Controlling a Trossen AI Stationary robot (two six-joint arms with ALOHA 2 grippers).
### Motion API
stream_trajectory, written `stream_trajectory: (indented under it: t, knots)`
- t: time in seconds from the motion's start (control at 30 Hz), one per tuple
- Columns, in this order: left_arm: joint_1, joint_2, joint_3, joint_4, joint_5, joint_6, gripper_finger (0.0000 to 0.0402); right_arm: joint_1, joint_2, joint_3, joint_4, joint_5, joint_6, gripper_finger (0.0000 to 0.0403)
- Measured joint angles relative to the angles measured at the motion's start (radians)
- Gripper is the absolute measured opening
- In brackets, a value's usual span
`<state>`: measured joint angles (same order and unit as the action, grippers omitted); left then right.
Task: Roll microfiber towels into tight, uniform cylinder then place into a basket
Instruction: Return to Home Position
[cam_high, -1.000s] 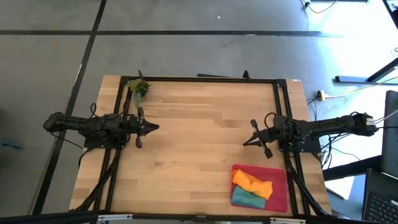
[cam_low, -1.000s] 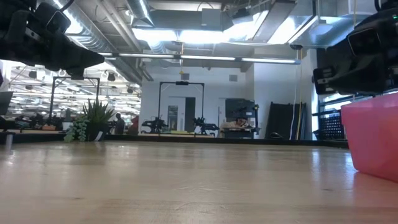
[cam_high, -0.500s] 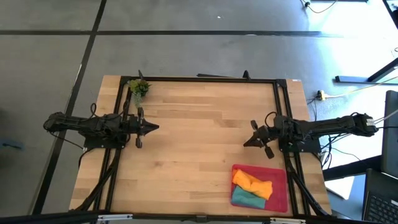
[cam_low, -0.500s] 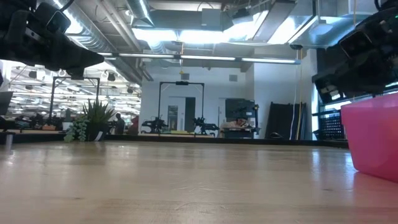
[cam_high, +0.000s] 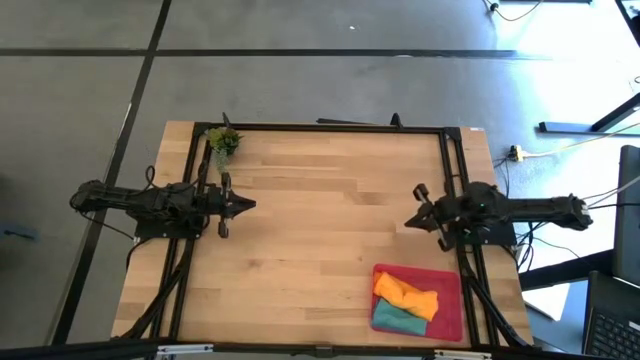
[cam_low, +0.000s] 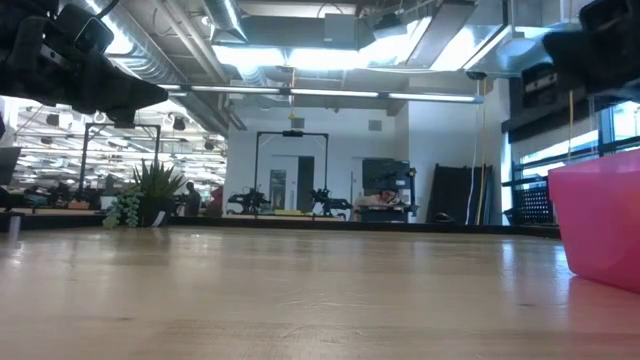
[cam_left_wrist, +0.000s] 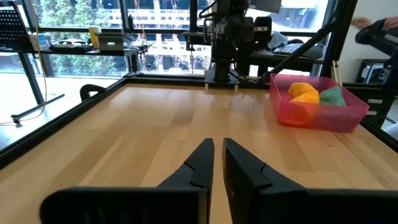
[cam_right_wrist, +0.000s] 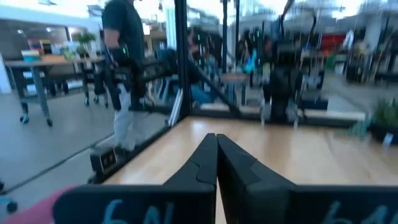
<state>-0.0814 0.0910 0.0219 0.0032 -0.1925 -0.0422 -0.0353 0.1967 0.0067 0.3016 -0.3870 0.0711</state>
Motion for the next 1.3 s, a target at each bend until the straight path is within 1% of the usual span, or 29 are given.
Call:
stream_trajectory:
  t: [0.33, 0.47, 0.67, 1.07, 1.3]
  knots:
    - [0.000, 0.000, 0.000, 0.000, 0.000, 0.000, 0.0012, 0.000, -0.196, 0.000, 0.000, 0.000, 0.000, 0.0006]
    - [0.000, 0.000, 0.000, 0.000, 0.000, 0.000, 0.0006, 0.000, -0.196, 0.000, 0.032, 0.000, 0.000, 0.0006]
    - [0.000, 0.000, 0.000, 0.000, 0.000, 0.000, 0.0001, 0.000, -0.196, 0.000, 0.020, 0.000, -0.001, 0.0006]
    - [0.000, 0.000, 0.000, 0.000, 0.000, 0.000, 0.0023, 0.000, -0.196, 0.000, 0.016, 0.000, -0.001, 0.0006]
    - [0.000, 0.000, 0.000, 0.000, 0.000, 0.000, 0.0027, 0.000, -0.196, 0.000, 0.016, 0.000, -0.001, 0.0006]
